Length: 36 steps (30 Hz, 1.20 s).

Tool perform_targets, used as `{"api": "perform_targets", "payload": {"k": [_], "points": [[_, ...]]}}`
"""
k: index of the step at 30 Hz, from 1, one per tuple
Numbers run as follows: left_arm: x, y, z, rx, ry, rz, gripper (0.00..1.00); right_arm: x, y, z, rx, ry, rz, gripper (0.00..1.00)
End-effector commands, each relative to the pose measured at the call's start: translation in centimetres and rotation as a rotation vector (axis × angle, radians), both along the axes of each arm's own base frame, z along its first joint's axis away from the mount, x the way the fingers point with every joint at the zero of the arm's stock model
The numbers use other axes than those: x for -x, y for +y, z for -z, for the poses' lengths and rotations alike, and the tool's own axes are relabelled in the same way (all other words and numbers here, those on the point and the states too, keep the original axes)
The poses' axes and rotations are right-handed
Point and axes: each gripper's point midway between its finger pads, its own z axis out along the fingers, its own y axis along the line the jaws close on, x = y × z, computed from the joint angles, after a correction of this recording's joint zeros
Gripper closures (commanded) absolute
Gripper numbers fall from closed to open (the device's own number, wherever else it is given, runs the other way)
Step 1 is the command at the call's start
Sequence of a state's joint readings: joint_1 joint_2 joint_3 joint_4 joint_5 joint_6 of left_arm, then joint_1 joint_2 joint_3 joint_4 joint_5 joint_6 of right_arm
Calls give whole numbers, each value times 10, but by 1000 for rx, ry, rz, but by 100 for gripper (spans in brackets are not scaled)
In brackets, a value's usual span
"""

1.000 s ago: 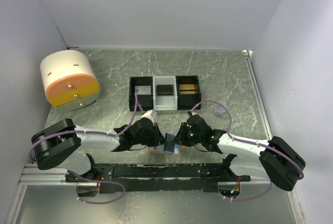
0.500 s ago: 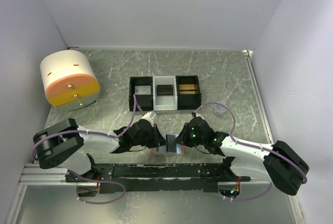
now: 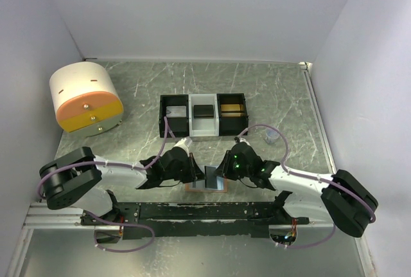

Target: Take the credit cards out of the card holder

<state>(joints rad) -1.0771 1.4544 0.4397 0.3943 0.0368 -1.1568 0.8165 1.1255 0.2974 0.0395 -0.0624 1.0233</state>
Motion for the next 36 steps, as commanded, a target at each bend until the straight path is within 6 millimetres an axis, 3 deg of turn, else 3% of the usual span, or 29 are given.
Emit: {"api": "perform_targets", "payload": {"k": [1,18,27,31,36], "points": [[-10,-3,-17,7,-50,-18,93,3,-16,19,110,25,-6,79],[-11,9,-23,-17,-69,-45,93,3,-4,7,101,7,-99,79],[-10,0,-20,2,-52,-23,92,5,31,-35,-80,-106,-271,75],[-11,0,-22,-2,-55,-27,92,0,25,-29,-40,-99,-223,75],[-12,2,-23,1,-54,-40,84,8,12,4,53,14,-189,76]]}}
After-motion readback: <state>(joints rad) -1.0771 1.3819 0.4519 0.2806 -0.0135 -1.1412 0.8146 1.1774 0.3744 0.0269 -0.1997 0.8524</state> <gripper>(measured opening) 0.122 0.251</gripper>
